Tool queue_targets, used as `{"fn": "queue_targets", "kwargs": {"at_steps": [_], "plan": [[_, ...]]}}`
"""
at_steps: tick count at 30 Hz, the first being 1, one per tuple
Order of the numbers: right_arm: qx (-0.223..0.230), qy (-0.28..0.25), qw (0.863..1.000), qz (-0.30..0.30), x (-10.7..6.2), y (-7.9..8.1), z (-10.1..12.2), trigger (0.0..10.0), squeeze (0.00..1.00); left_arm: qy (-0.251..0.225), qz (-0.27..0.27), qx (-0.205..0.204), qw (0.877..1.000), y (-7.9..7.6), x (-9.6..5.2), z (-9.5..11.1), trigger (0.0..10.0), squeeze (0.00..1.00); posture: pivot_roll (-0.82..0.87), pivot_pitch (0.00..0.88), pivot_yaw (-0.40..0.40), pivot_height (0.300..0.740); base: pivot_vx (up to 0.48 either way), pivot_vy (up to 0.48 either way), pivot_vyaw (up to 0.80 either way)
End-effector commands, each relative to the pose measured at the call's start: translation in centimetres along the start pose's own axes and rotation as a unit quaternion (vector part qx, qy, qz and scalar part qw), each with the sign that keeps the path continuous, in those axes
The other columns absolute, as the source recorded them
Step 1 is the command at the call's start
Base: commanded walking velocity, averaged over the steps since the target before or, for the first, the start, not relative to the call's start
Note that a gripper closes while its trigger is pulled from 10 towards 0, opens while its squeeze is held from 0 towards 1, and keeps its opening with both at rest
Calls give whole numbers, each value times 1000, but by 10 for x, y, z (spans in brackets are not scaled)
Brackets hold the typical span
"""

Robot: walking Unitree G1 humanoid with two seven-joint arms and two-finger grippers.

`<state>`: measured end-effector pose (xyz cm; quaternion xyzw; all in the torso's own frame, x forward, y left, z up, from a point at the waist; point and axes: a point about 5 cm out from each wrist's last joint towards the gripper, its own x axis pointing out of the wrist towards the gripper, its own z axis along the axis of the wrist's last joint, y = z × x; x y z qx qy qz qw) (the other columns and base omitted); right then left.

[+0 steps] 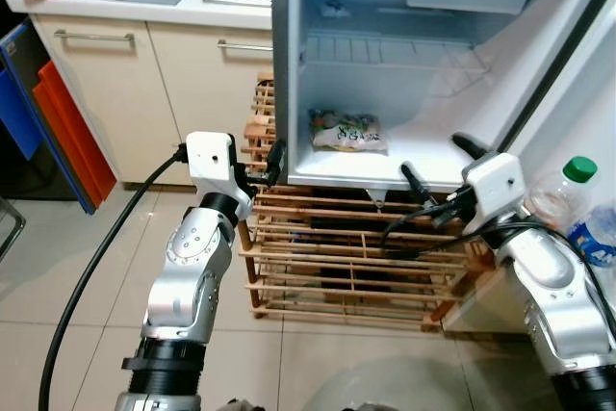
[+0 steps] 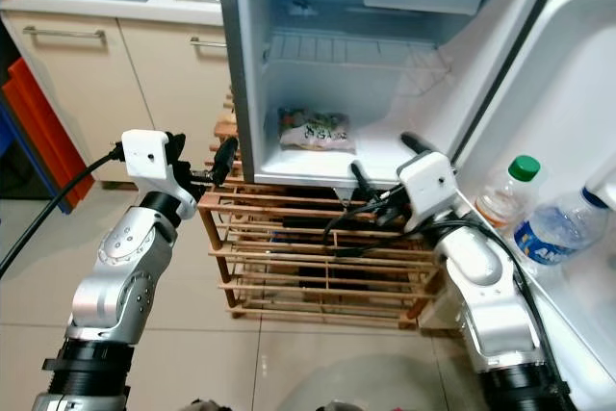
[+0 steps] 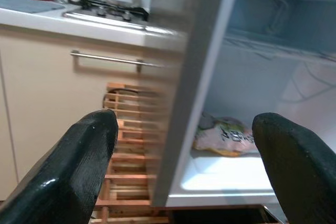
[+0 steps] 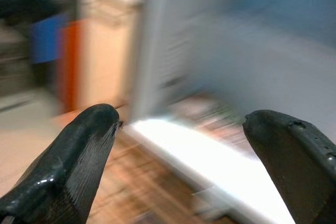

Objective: Restocking fridge

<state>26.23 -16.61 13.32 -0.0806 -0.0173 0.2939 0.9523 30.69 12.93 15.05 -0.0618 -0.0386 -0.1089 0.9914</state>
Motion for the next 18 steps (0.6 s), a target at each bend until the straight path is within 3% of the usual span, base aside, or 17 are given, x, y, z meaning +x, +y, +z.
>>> {"fn": "queue_targets", "kwargs": {"at_steps": [1, 4, 10, 14, 18], "plan": [[27, 15, 999, 30, -2, 7, -3, 10000, 0, -9, -3, 6, 1000, -2, -1, 4, 10000, 0, -126, 0, -45, 740, 0, 0, 0], [47, 63, 994, 70, -14, 14, -17, 10000, 0, -9, 0, 1, 1000, -6, -2, 2, 10000, 0, -131, 0, -70, 740, 0, 0, 0], [65, 114, 985, 114, -28, 13, -18, 10000, 0, -7, 7, -11, 1000, -13, -6, -4, 10000, 0, -154, 0, -102, 740, 0, 0, 0], [81, 117, 987, 77, -30, 0, -19, 10000, 0, -3, 8, -11, 1000, -15, -7, -8, 10000, 0, -154, 0, -113, 740, 0, 0, 0], [68, 80, 994, -31, -15, -28, -12, 10000, 0, -3, 14, -5, 1000, -11, -7, -5, 10000, 0, -127, 0, -102, 740, 0, 0, 0]]}}
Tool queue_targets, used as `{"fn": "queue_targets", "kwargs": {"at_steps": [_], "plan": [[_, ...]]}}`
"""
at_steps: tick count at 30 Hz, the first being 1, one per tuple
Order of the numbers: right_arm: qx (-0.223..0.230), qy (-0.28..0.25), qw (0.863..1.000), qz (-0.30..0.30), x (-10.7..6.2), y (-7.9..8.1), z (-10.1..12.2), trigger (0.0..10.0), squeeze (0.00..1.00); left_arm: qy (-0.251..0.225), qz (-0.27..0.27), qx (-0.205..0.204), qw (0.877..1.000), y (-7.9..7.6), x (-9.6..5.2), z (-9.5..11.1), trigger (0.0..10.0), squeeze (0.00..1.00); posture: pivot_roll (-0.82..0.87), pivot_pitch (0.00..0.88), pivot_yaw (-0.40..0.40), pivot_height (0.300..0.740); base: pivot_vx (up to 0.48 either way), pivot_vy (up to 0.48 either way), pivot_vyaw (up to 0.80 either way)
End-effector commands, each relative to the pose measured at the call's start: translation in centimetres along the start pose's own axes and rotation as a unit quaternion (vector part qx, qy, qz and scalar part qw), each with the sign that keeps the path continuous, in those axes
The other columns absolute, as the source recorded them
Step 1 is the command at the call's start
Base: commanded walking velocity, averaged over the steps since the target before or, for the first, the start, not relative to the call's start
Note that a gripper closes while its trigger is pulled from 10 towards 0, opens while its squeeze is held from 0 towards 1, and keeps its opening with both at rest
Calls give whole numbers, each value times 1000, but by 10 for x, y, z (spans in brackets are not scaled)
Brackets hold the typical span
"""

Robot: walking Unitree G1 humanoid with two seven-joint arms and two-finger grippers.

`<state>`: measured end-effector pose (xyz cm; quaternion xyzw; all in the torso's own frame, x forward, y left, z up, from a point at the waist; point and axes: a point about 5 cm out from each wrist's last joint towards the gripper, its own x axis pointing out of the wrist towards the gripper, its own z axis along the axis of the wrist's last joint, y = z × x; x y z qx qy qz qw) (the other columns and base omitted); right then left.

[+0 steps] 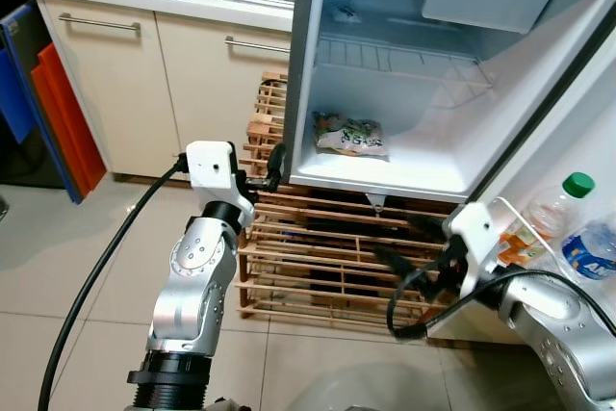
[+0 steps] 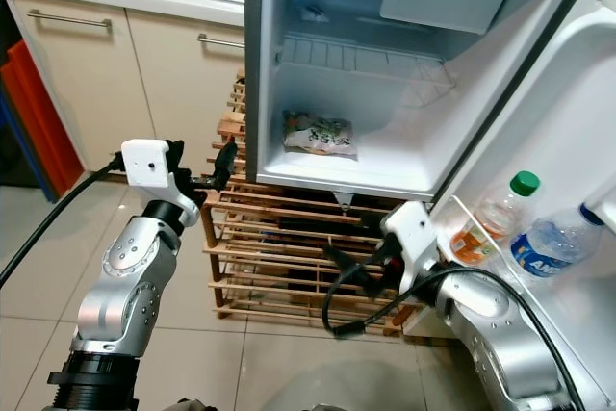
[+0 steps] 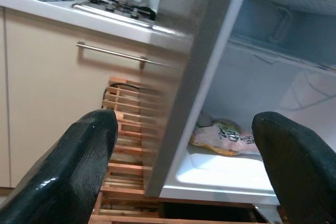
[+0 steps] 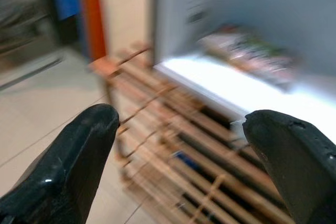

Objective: Restocking fridge

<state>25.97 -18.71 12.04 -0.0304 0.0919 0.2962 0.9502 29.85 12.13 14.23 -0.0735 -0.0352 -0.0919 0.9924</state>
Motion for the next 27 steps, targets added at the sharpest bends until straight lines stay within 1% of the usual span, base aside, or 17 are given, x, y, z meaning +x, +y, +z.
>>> {"fn": "queue_targets", "kwargs": {"at_steps": [1, 5, 9, 12, 14, 18, 19, 20, 22, 23, 24, 26, 27], "plan": [[-14, -18, 998, -51, 0, -16, 8, 10000, 0, -6, -3, 8, 1000, -2, 0, 4, 10000, 0, -125, 0, -99, 740, 0, 0, 0], [-29, -54, 993, -97, 9, -28, 24, 10000, 0, -5, -6, 22, 1000, 2, -2, 7, 10000, 0, -102, 0, -77, 740, 0, 0, 0], [-27, -55, 991, -116, 12, -34, 25, 10000, 0, -6, -11, 37, 999, 4, -6, 10, 10000, 0, -94, 0, -78, 740, 0, 0, 0], [-22, -58, 983, -172, 8, -48, 23, 10000, 0, -3, -4, 40, 999, 8, -11, 9, 10000, 0, -69, 0, -89, 740, 0, 0, 0], [-27, -63, 975, -209, 5, -57, 23, 10000, 0, -2, -2, 42, 999, 9, -14, 9, 10000, 0, -67, 0, -91, 740, 0, 0, 0], [-42, -55, 971, -230, 2, -62, 19, 10000, 0, 0, 5, 44, 999, 11, -16, 9, 10000, 0, -67, 0, -91, 740, 0, 0, 0], [-40, -52, 971, -229, 2, -62, 17, 10000, 0, 0, 7, 44, 999, 12, -16, 9, 10000, 0, -67, 0, -91, 740, 0, 0, 0], [-26, -48, 972, -230, 2, -61, 14, 10000, 0, 0, 8, 44, 999, 12, -16, 10, 10000, 0, -64, 0, -98, 740, 0, 0, 0], [-20, -46, 970, -236, 1, -62, 12, 10000, 0, 0, 7, 45, 999, 12, -16, 10, 10000, 0, -71, 0, -99, 740, 0, 0, 0], [-15, -46, 968, -246, -1, -63, 10, 10000, 0, 1, 7, 45, 999, 12, -16, 10, 10000, 0, -76, 0, -99, 740, 0, 0, 0], [-11, -44, 963, -266, -4, -66, 8, 10000, 0, 1, 7, 44, 999, 12, -16, 10, 10000, 0, -79, 0, -99, 740, 0, 0, 0], [-11, -43, 960, -276, -5, -67, 7, 10000, 0, 1, 7, 44, 999, 11, -16, 9, 10000, 0, -80, 0, -99, 740, 0, 0, 0], [-22, -36, 950, -309, -11, -69, 3, 10000, 0, 2, 5, 42, 999, 10, -16, 9, 10000, 0, -87, 0, -96, 740, 0, 0, 0]]}}
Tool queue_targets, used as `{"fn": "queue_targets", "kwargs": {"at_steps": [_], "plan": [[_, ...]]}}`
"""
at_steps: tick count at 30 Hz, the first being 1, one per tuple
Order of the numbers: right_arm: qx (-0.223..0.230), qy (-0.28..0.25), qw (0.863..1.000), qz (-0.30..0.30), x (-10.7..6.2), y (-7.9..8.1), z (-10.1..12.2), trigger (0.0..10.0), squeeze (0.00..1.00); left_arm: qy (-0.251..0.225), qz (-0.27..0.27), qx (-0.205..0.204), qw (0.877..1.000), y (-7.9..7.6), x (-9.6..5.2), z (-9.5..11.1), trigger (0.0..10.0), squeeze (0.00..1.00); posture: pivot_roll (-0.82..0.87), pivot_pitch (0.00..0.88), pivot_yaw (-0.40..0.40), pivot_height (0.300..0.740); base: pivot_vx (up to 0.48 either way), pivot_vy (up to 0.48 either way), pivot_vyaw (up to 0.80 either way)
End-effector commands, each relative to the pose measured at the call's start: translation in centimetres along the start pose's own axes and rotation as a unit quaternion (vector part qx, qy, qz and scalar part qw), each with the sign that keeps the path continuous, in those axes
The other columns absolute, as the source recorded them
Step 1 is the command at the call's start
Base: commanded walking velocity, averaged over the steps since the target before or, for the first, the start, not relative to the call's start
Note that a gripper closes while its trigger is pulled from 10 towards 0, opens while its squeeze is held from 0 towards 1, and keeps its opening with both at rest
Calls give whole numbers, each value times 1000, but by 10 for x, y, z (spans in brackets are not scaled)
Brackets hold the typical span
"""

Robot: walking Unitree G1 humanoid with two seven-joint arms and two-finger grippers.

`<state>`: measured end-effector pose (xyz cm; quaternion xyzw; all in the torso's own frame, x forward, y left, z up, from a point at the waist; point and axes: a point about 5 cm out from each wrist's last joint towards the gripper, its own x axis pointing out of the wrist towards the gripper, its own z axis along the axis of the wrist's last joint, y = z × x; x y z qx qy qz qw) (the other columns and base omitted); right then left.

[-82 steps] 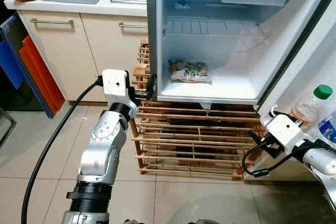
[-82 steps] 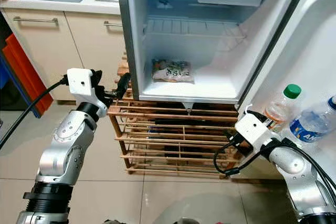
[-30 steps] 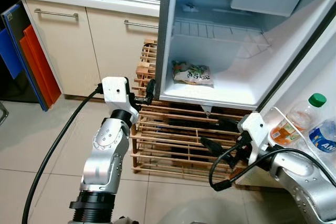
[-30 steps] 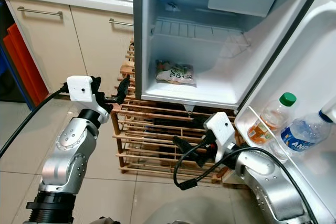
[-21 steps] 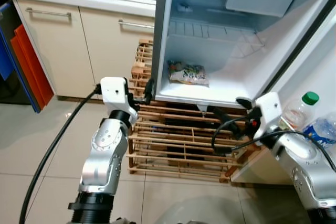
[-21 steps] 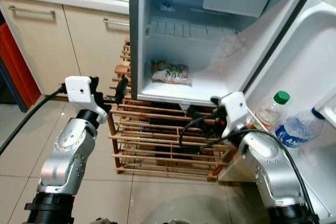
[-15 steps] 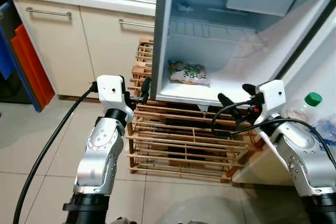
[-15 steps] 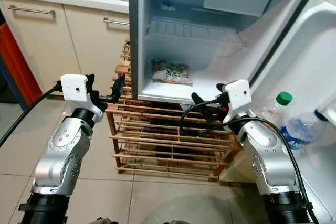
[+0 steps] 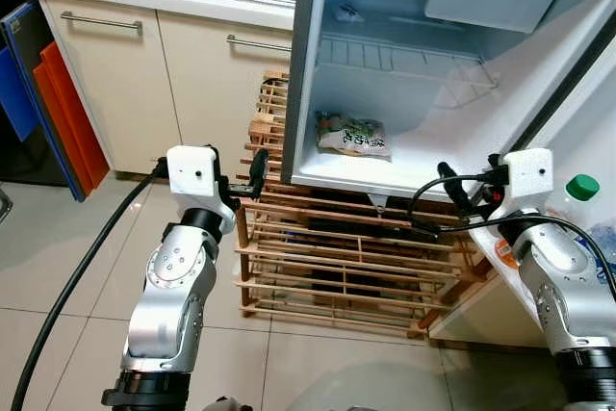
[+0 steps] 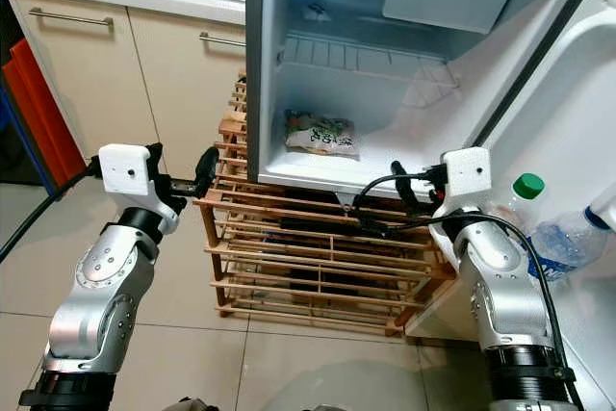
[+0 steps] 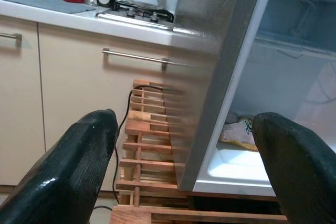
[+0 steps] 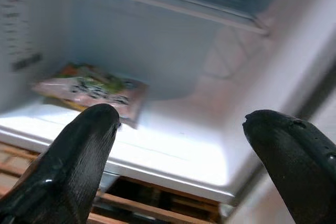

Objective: Restocking fridge

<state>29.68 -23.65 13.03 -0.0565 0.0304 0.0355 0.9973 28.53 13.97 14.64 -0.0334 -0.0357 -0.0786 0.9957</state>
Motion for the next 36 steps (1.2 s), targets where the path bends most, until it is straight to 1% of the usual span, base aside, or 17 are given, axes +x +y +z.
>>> {"fn": "queue_targets", "kwargs": {"at_steps": [1, 4, 5, 9, 11, 13, 16, 20, 22, 27, 28, 30, 31, 32, 34, 35, 36], "plan": [[-9, 9, 999, -44, -7, -12, -7, 10000, 0, 0, -7, 1, 1000, -5, 0, 2, 10000, 0, -87, 0, -96, 740, 0, 0, 0], [-22, 9, 998, -56, -11, -10, -10, 10000, 0, 0, -10, 1, 1000, -5, 0, 2, 10000, 0, -91, 0, -93, 740, 0, 0, 0], [-15, 10, 999, -37, -15, 2, -13, 10000, 0, 0, -10, 1, 1000, -5, 0, 3, 10000, 0, -95, 0, -90, 740, 0, 0, 0], [11, 31, 999, -18, -25, 19, -26, 10000, 0, 1, -12, 1, 1000, -5, 1, 3, 10000, 0, -104, 0, -87, 740, 0, 0, 0], [12, 34, 999, -17, -27, 21, -27, 10000, 0, 1, -12, 1, 1000, -5, 1, 2, 10000, 0, -104, 0, -87, 740, 0, 0, 0], [29, 56, 998, -22, -36, 24, -39, 10000, 0, 2, -14, 1, 1000, -6, 1, 2, 10000, 0, -108, 0, -87, 740, 0, 0, 0], [29, 64, 997, -21, -40, 26, -44, 10000, 0, 2, -14, 0, 1000, -6, 1, 2, 10000, 0, -112, 0, -87, 740, 0, 0, 0], [29, 96, 995, -22, -52, 25, -61, 10000, 0, 3, -17, 0, 1000, -8, 2, 1, 10000, 0, -115, 0, -88, 740, 0, 0, 0], [29, 100, 994, -21, -52, 24, -64, 10000, 0, 3, -17, -1, 1000, -8, 2, 1, 10000, 0, -115, 0, -88, 740, 0, 0, 0], [25, 147, 989, 6, -61, 29, -84, 10000, 0, 4, -16, 0, 1000, -8, 2, 0, 10000, 0, -104, 0, -91, 740, 0, 0, 0], [23, 149, 989, 9, -62, 30, -85, 10000, 0, 4, -15, 1, 1000, -7, 2, 0, 10000, 0, -103, 0, -91, 740, 0, 0, 0], [19, 147, 989, 11, -62, 30, -84, 10000, 0, 4, -14, 1, 1000, -7, 1, 1, 10000, 0, -102, 0, -91, 740, 0, 0, 0], [10, 132, 991, 13, -61, 30, -80, 10000, 0, 5, -14, 2, 1000, -6, 1, 0, 10000, 0, -102, 0, -91, 740, 0, 0, 0], [10, 132, 991, 13, -61, 30, -80, 10000, 0, 5, -14, 2, 1000, -6, 1, 0, 10000, 0, -102, 0, -91, 740, 0, 0, 0], [-9, 77, 997, 18, -53, 31, -61, 10000, 0, 5, -13, 3, 1000, -6, 1, 0, 10000, 0, -99, 0, -92, 740, 0, 0, 0], [-13, 35, 999, 16, -48, 33, -47, 10000, 0, 5, -13, 3, 1000, -6, 1, 0, 10000, 0, -94, 0, -92, 740, 0, 0, 0], [-13, 35, 999, 16, -48, 33, -47, 10000, 0, 5, -13, 3, 1000, -6, 1, 0, 10000, 0, -94, 0, -92, 740, 0, 0, 0]]}}
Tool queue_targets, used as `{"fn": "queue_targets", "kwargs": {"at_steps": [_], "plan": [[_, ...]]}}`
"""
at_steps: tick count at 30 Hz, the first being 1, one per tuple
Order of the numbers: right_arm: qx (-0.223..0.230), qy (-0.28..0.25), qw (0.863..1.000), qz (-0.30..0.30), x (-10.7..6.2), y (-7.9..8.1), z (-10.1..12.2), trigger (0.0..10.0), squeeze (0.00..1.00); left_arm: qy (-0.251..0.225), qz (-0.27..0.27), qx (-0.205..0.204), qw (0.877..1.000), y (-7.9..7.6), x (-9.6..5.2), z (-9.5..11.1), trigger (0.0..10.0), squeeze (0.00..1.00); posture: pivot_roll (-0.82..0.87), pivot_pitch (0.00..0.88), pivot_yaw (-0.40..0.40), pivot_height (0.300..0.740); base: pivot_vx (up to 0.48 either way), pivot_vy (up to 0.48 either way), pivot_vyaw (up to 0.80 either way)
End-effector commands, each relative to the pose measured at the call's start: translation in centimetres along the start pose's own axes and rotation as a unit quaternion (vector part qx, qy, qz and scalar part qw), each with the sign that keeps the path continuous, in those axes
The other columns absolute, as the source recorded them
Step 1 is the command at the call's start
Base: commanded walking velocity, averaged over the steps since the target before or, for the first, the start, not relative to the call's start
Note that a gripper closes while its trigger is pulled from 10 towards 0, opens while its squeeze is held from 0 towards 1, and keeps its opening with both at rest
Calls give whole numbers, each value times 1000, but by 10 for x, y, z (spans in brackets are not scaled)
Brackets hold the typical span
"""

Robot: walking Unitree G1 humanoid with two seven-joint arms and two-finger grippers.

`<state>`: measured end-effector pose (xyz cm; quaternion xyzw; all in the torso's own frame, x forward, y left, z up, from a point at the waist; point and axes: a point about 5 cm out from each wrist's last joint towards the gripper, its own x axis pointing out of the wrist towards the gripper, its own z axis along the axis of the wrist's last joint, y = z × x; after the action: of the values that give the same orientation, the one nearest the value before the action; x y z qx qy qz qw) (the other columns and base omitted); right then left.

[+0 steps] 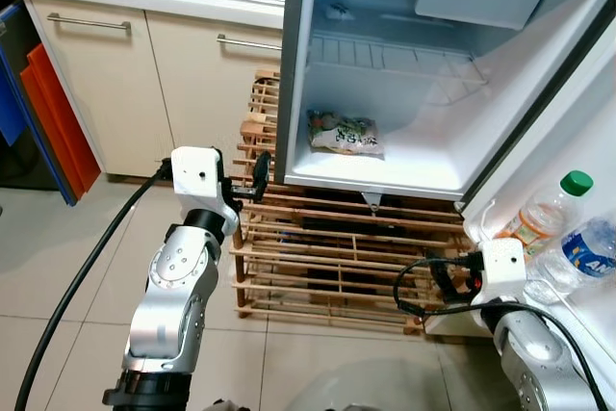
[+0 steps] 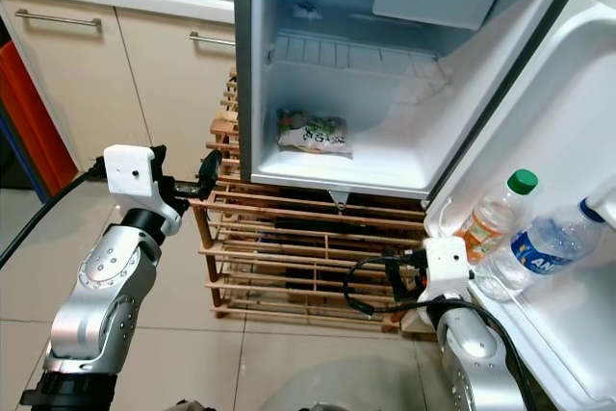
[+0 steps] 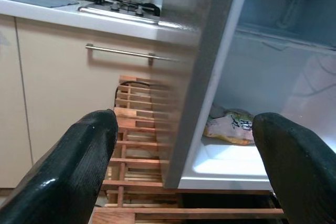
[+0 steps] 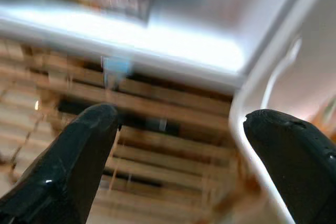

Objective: Restocking fridge

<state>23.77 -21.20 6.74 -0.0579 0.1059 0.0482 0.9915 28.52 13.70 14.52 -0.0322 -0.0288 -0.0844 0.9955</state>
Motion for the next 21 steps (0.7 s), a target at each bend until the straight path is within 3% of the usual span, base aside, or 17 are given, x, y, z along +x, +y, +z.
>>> {"fn": "queue_targets", "kwargs": {"at_steps": [1, 3, 6, 16, 19, 21], "plan": [[-27, -76, 997, 0, 5, 0, 32, 10000, 0, -3, -7, 2, 1000, -4, 1, 1, 10000, 0, -93, 0, -95, 740, 0, 0, 0], [-40, -120, 992, 5, 8, 5, 51, 10000, 0, -4, -7, 2, 1000, -4, 2, 1, 10000, 0, -93, 0, -95, 740, 0, 0, 0], [-30, -133, 990, 17, 8, 13, 59, 10000, 0, -4, -7, 2, 1000, -4, 2, 1, 10000, 0, -89, 0, -96, 740, 0, 0, 0], [26, -162, 986, 2, 13, 29, 63, 10000, 0, 13, -28, 18, 999, 3, 8, -2, 10000, 0, -65, 0, -8, 740, 0, 0, 0], [26, -162, 986, 2, 13, 29, 63, 10000, 0, 13, -28, 18, 999, 3, 8, -2, 10000, 0, -65, 0, -8, 740, 0, 0, 0], [49, -157, 986, -1, 20, 32, 62, 10000, 0, 14, -27, 21, 999, 8, 13, 1, 10000, 0, -51, 0, -5, 740, 0, 0, 0]]}}
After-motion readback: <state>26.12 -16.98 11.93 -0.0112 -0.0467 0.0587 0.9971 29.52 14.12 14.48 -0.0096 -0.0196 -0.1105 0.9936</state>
